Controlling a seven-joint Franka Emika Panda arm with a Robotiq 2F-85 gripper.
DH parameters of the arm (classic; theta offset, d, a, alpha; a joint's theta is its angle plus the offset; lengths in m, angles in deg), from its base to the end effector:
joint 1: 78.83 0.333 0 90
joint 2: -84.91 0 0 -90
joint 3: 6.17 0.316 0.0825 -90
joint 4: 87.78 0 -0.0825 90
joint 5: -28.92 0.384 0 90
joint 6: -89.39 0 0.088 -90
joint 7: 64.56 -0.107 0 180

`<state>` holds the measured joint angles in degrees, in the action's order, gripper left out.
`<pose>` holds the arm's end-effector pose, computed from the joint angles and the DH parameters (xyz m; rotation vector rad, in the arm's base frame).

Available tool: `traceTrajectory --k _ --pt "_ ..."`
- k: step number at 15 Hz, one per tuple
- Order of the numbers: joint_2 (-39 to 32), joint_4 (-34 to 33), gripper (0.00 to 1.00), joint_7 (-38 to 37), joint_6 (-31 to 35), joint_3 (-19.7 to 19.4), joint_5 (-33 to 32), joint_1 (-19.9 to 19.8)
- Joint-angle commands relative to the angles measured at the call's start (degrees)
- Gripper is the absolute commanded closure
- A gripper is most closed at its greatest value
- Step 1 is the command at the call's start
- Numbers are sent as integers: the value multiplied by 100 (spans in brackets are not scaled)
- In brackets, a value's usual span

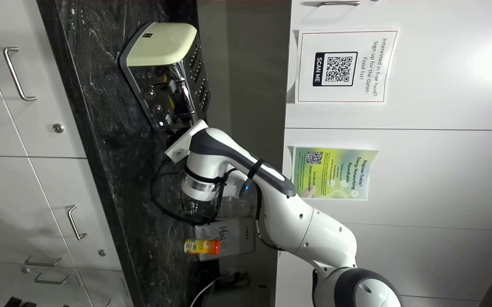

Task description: Press the button on the bottom right corner of the toaster

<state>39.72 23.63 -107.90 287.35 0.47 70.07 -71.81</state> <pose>0.6210 0.0662 0.1403 -2.0797 1.6511 -0.7205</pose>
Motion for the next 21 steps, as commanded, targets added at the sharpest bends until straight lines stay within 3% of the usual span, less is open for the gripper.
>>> traceTrajectory --k 1,13,21 --pt "-163 -43 100 -58 -14 90 235 -51" --pt "-521 -467 100 -291 0 377 68 -329" --pt "-760 -941 100 -254 -13 363 223 -281"
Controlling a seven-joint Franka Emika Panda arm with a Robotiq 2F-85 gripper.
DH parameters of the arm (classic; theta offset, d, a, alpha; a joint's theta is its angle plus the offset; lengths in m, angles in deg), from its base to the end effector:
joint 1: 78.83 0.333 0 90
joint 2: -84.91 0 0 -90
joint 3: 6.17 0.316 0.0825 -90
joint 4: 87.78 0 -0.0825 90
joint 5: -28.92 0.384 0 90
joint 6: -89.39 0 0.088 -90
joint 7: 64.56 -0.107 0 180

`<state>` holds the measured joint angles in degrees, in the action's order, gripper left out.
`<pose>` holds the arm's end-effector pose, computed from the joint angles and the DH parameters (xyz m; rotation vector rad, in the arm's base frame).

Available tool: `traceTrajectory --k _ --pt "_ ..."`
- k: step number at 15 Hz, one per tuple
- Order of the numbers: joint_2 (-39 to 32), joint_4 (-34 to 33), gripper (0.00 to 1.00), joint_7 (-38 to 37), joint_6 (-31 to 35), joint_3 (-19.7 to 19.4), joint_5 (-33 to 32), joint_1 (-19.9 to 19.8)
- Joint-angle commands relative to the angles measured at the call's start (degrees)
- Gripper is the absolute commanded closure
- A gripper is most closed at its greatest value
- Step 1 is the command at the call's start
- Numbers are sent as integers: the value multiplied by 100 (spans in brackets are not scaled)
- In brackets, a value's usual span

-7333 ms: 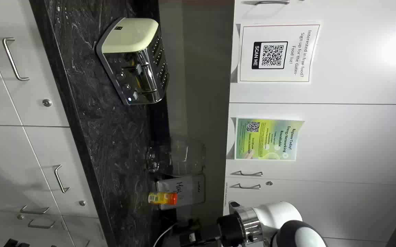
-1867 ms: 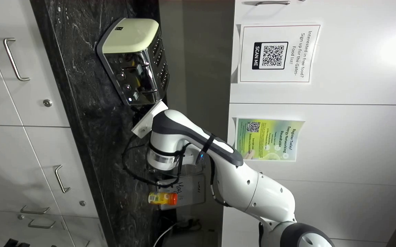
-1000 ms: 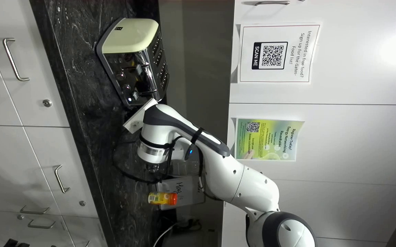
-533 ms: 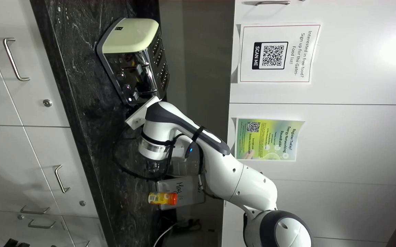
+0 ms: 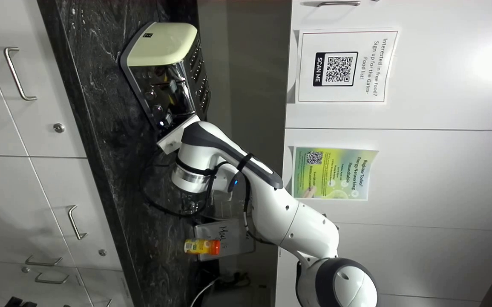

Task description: Press the button on the bottom right corner of the toaster

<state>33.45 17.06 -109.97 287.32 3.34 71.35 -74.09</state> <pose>0.6370 0.0693 0.1091 -1.9815 1.7311 -0.6609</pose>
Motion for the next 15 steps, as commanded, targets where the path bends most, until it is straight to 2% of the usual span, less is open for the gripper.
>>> traceTrajectory --k 1,3,5,10,15 --pt "-138 -293 100 -43 -10 60 110 -35" --pt "-151 -343 100 -46 -9 29 132 -3" --pt "-66 -94 100 -41 -16 115 152 -74" --pt "247 352 100 39 -210 -23 379 42" --pt "328 461 100 -28 -45 210 216 -176"
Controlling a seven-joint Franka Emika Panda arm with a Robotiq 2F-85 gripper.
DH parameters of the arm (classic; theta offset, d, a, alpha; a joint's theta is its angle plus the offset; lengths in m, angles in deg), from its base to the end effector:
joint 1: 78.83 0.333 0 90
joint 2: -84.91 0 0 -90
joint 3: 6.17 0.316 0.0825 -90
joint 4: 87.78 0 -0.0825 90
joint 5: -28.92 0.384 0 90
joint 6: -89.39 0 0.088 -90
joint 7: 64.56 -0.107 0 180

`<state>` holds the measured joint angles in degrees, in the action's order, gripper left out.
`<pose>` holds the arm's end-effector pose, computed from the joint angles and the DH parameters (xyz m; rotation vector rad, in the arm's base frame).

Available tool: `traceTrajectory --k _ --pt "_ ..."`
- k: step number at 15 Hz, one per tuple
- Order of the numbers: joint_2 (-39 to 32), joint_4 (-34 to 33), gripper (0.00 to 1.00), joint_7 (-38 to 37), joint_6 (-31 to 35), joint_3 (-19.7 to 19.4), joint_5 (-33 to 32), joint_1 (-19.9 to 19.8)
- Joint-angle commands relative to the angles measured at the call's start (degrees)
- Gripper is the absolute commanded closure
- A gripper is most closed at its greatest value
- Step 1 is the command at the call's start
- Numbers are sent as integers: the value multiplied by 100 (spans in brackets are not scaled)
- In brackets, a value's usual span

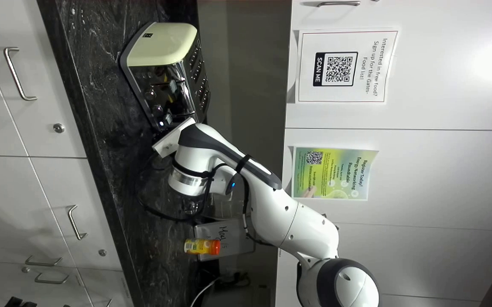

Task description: Press the button on the bottom right corner of the toaster

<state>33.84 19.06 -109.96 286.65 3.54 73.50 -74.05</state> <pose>0.6235 0.0683 0.0988 -1.9824 1.7811 -0.6133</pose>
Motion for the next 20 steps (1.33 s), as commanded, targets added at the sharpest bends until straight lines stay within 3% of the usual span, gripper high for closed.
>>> traceTrajectory --k 1,12,20 --pt "304 261 100 -30 35 235 -21 -222" --pt "236 39 100 -30 74 426 -94 -392" --pt "180 -83 100 -19 -15 298 -36 -286"
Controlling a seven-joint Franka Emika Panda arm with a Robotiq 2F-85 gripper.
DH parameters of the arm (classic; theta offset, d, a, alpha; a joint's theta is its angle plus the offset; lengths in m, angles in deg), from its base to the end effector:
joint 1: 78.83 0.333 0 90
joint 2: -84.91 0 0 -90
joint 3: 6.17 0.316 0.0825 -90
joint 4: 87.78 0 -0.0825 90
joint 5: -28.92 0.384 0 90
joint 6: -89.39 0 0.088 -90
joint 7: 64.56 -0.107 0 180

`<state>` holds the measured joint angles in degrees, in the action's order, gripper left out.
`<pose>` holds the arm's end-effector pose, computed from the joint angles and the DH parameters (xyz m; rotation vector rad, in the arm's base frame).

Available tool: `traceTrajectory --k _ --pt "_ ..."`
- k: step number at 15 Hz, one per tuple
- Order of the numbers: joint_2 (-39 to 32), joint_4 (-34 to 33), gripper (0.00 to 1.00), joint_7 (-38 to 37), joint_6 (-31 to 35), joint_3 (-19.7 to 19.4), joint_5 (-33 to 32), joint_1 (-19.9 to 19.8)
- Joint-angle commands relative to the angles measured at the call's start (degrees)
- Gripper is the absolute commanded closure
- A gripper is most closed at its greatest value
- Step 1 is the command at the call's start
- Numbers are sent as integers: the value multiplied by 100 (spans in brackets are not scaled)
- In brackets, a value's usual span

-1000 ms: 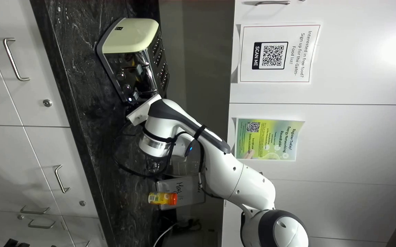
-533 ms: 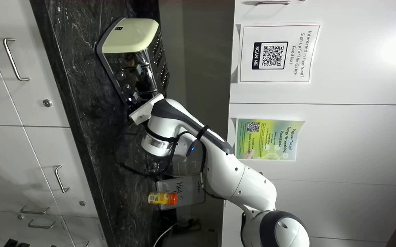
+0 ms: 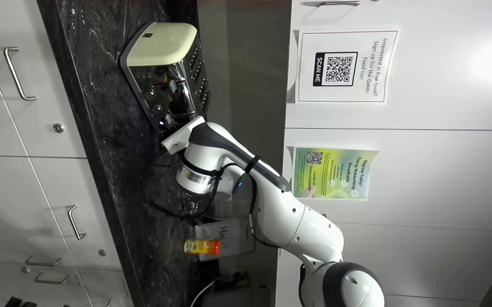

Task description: Press the button on the bottom right corner of the toaster

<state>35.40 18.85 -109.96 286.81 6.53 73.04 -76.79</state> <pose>0.6319 0.0692 0.1192 -1.9299 1.7703 -0.6063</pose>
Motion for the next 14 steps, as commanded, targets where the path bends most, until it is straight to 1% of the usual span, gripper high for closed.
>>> traceTrajectory --k 1,4,8,14 --pt "18 -80 100 -16 -45 -32 21 13" --pt "30 -122 100 22 -155 -201 147 138" --pt "33 -116 100 40 -320 -342 168 183" --pt "43 -155 100 57 -533 -417 133 206"
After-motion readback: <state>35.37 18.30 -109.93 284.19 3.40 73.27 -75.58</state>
